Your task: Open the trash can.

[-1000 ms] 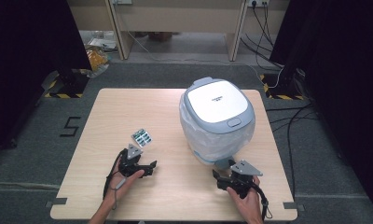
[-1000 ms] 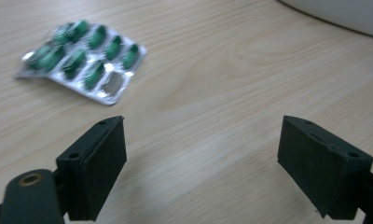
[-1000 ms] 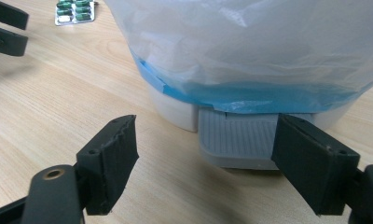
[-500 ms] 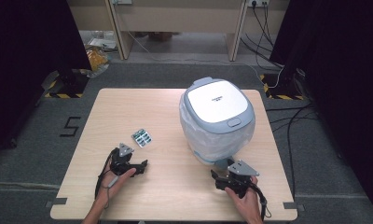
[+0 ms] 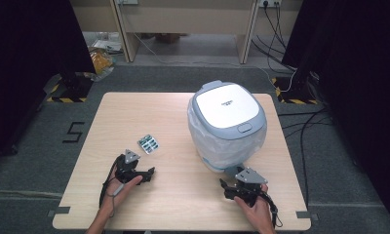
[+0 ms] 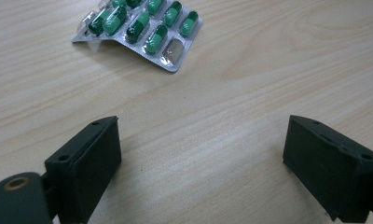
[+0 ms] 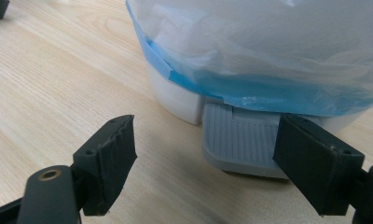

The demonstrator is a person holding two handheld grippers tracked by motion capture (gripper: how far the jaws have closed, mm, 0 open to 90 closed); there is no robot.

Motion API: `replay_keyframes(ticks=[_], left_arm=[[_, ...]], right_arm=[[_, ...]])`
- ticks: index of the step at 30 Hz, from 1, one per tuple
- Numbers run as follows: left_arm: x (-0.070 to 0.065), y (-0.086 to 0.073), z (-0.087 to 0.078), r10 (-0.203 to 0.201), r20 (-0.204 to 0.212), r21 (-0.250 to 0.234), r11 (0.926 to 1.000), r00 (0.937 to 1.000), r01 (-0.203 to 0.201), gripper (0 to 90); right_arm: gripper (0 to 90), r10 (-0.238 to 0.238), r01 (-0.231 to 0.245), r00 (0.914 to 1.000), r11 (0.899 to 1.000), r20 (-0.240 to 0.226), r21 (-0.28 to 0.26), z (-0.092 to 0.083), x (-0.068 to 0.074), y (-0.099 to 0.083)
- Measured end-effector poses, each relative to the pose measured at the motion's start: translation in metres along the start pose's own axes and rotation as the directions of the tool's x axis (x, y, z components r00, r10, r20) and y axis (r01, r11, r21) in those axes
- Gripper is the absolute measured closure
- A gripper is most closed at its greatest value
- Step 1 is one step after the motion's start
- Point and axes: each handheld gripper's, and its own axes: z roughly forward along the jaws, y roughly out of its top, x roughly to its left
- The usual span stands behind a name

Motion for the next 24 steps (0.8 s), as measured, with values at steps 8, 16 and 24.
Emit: replay_keyframes(ticks=[8, 16, 24], left_arm=[[0.0001, 0.0001, 0.0001, 0.001, 0.001, 0.001, 1.0, 1.0, -0.001, 10.1], [0.0001, 0.0003, 0.0003, 0.001, 0.0, 0.003, 1.0, 1.0, -0.001, 9.7], [0.0002, 0.0004, 0.0004, 0.002, 0.0, 0.004, 1.0, 1.0, -0.002, 9.4]], right_arm=[[21.0, 0.003, -0.003, 0.9999, 1.0, -0.011, 0.004, -0.0002, -0.0014, -0.0003], [20.1, 0.012, -0.012, 0.9996, 1.0, -0.024, 0.015, 0.0004, -0.0024, -0.0003], [20.0, 0.034, -0.033, 0.9981, 0.999, -0.052, 0.034, 0.0019, -0.0063, -0.0012]])
